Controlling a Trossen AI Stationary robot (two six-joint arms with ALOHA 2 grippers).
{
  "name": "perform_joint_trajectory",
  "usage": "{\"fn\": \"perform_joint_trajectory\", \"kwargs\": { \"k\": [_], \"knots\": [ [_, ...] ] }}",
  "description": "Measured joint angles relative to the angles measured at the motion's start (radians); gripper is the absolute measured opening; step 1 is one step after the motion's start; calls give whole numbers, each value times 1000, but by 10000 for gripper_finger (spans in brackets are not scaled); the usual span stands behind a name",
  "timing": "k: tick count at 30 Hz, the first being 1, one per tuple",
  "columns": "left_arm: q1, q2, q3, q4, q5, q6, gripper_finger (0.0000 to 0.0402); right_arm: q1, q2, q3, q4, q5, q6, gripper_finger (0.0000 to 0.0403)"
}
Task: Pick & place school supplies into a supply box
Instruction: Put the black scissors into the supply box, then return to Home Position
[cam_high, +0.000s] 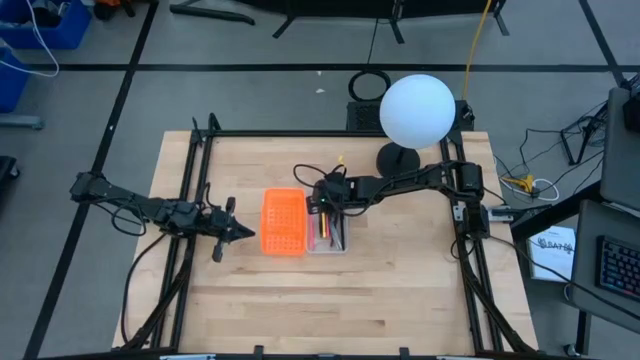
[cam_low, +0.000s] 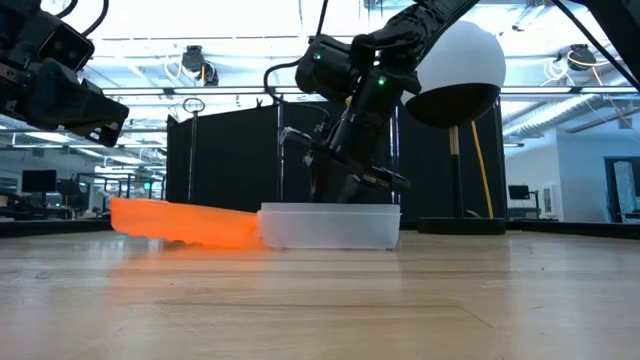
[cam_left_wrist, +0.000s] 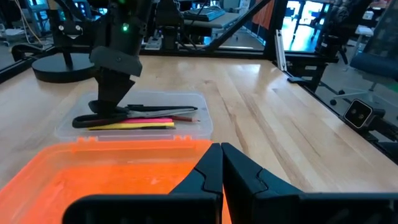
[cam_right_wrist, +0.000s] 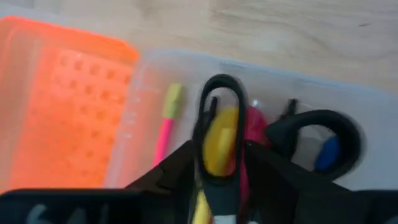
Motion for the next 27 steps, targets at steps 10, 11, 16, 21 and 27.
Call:
{"fn": "perform_joint_trajectory", "kwargs": {
  "k": [10,11,16,21,27],
  "knots": [
    [0,0,0,-29,0,0,8,-4,-42,0,9,-40,-89,170],
    [0,0,0,-31,0,0,8,-2,-53,0,8,-40,-100,170],
    [0,0,0,-40,0,8,8,23,-135,0,-19,-37,-238,170],
    [0,0,0,-33,-33,55,8,112,-215,0,-26,-34,-562,157],
    [0,0,1,-35,-69,82,8,281,-300,-81,212,47,-955,85]
  ]
}}
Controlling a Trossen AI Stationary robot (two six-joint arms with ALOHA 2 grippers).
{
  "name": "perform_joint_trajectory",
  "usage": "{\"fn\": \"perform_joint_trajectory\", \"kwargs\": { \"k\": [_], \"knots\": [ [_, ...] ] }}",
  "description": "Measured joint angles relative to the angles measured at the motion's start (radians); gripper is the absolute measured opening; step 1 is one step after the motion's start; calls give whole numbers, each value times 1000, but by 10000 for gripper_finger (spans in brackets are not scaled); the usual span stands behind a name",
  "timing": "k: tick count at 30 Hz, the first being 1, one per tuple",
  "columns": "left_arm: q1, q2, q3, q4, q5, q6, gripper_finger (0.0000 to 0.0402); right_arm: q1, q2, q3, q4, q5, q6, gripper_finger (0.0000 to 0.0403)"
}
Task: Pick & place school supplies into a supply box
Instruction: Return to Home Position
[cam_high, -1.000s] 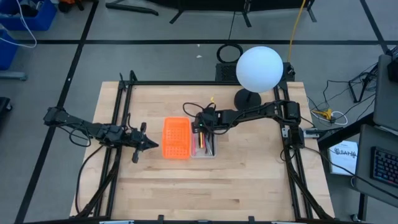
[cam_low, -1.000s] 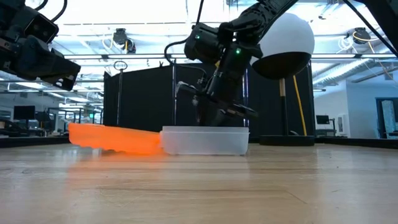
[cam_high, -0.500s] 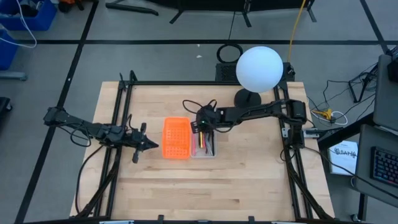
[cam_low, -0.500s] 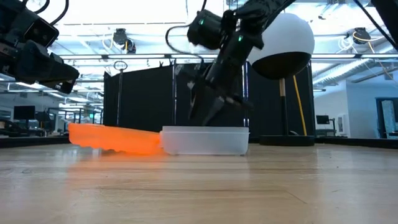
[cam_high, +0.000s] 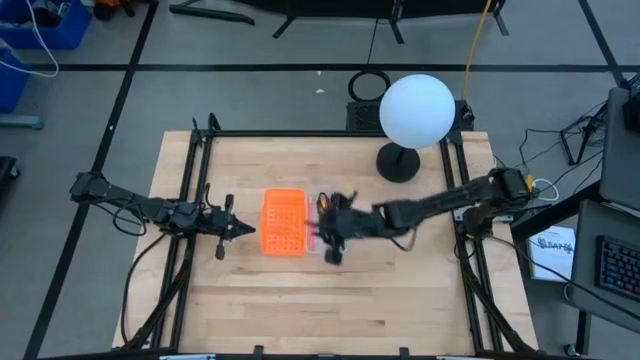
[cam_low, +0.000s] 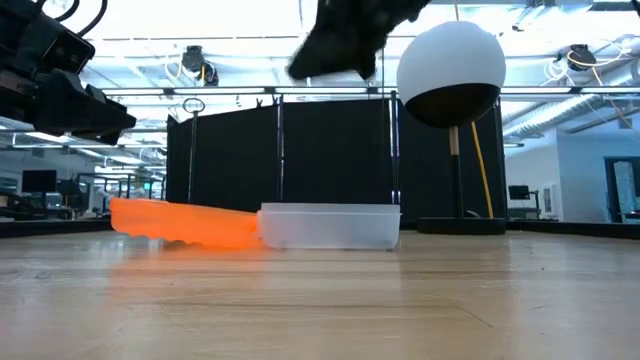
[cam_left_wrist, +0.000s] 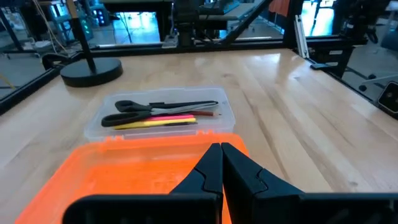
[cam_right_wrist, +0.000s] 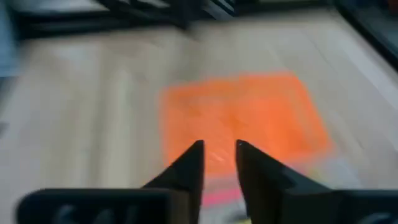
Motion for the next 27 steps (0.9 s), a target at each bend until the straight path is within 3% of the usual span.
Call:
{"fn": "perform_joint_trajectory", "kwargs": {
  "k": [5,17,23,27],
  "knots": [
    [0,0,-1,28,-36,48,8,102,-82,-187,310,-9,-133,9],
    [0,0,-1,90,-125,153,4,150,-299,-705,799,53,-104,2],
    [-47,-1,-1,157,-151,224,3,142,-567,-935,912,48,-190,1],
    [-96,-1,-1,242,-222,301,2,107,-792,-1060,902,45,-220,1]
  ]
}}
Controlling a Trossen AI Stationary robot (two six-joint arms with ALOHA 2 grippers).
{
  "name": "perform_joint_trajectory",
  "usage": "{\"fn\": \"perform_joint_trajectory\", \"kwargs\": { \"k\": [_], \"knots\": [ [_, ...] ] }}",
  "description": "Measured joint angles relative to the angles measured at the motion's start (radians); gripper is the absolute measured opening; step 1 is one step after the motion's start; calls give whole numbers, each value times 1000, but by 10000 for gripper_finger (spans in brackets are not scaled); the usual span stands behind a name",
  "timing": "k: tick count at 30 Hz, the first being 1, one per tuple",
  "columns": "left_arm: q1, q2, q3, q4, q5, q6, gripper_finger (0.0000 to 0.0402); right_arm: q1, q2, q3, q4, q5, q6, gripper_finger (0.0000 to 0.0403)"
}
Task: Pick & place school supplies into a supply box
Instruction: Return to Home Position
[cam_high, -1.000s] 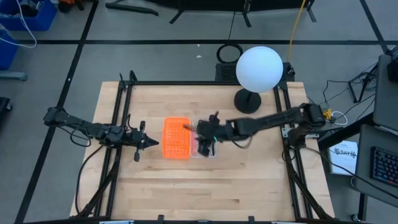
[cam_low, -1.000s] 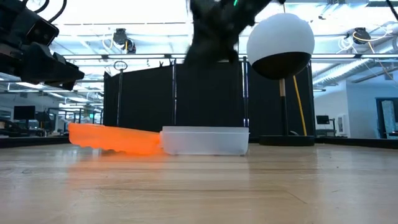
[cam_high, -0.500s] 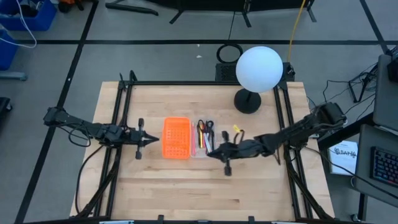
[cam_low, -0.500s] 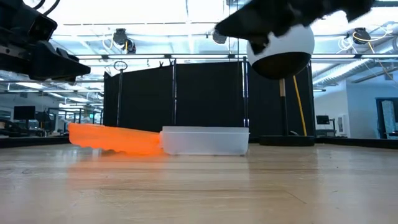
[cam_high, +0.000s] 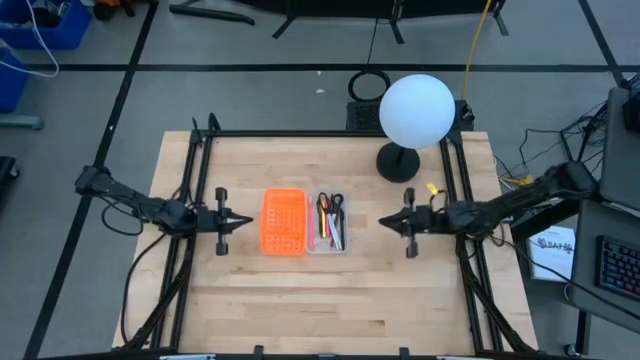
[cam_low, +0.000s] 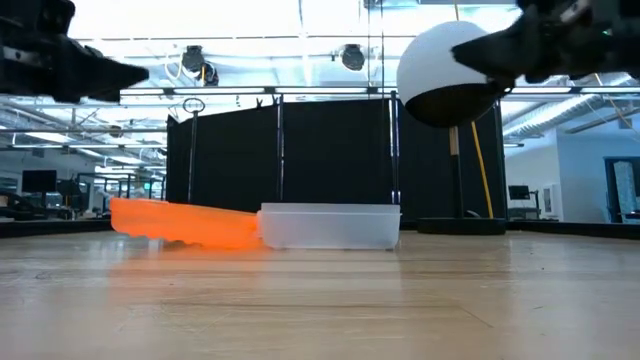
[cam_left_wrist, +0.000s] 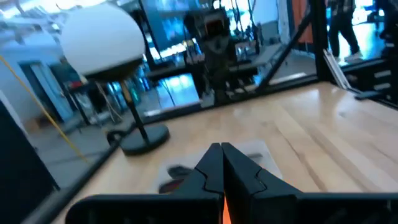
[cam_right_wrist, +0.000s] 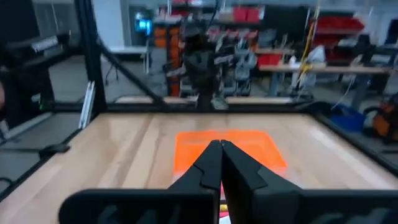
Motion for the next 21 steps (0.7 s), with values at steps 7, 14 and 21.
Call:
{"fn": "perform_joint_trajectory", "kwargs": {
  "k": [7,14,21],
  "knots": [
    [-14,0,0,66,55,113,1,-69,-302,-105,-96,-105,-22,0],
    [100,0,0,92,-34,18,1,-158,-413,-109,-260,-134,-13,0],
    [41,-70,40,89,-9,167,1,-152,-550,-109,-336,-183,13,0]
  ]
}}
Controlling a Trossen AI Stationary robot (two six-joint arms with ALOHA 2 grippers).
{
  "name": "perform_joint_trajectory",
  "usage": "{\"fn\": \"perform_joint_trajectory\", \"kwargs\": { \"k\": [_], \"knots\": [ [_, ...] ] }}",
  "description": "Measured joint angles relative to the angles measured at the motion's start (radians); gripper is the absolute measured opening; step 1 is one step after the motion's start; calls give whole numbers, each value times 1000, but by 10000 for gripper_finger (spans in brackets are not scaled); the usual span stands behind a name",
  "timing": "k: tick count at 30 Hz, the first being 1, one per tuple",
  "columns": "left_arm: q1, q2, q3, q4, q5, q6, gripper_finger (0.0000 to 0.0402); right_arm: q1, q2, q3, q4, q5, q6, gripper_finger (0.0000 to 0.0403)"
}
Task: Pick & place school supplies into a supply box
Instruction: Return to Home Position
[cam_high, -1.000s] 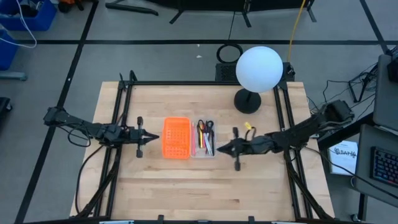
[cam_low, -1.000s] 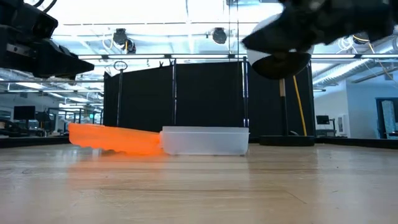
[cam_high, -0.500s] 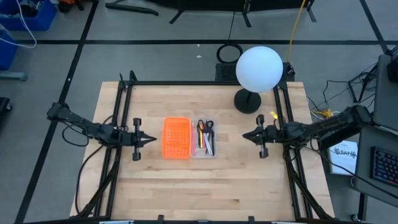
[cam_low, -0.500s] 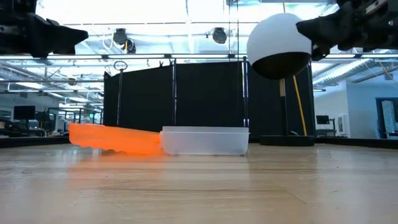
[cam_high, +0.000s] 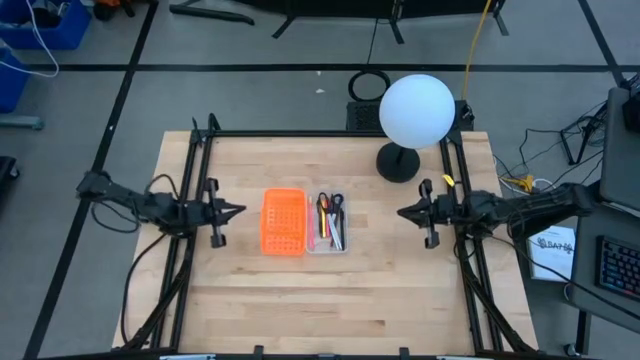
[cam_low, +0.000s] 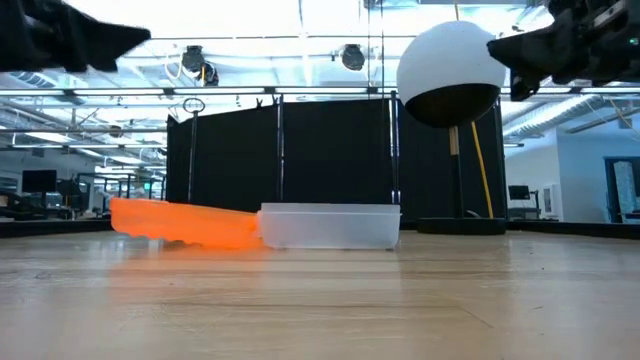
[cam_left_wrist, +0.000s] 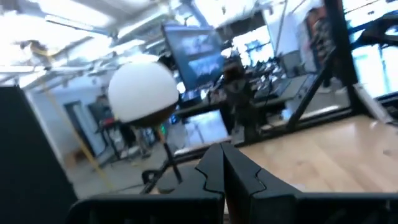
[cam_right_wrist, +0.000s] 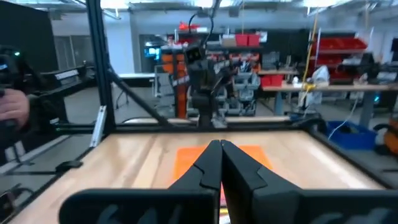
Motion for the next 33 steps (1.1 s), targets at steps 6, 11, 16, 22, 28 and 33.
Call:
{"fn": "perform_joint_trajectory", "kwargs": {
  "k": [6,11,16,22,28,33],
  "knots": [
    [-125,-128,12,-239,-10,41,1,67,-68,-50,-122,66,36,0],
    [-178,-214,12,-360,22,66,0,106,-121,-115,-28,112,-36,0],
    [-126,-211,14,-373,104,131,0,71,-137,-116,-55,73,-65,0],
    [-1,-211,9,-422,254,79,0,45,-140,-117,-57,-51,-46,0],
    [79,-201,-28,-389,391,-2,0,46,-137,-118,-160,-2,43,0],
    [117,-176,-36,-376,429,-33,0,47,-130,-119,-224,28,55,0]
  ]
}}
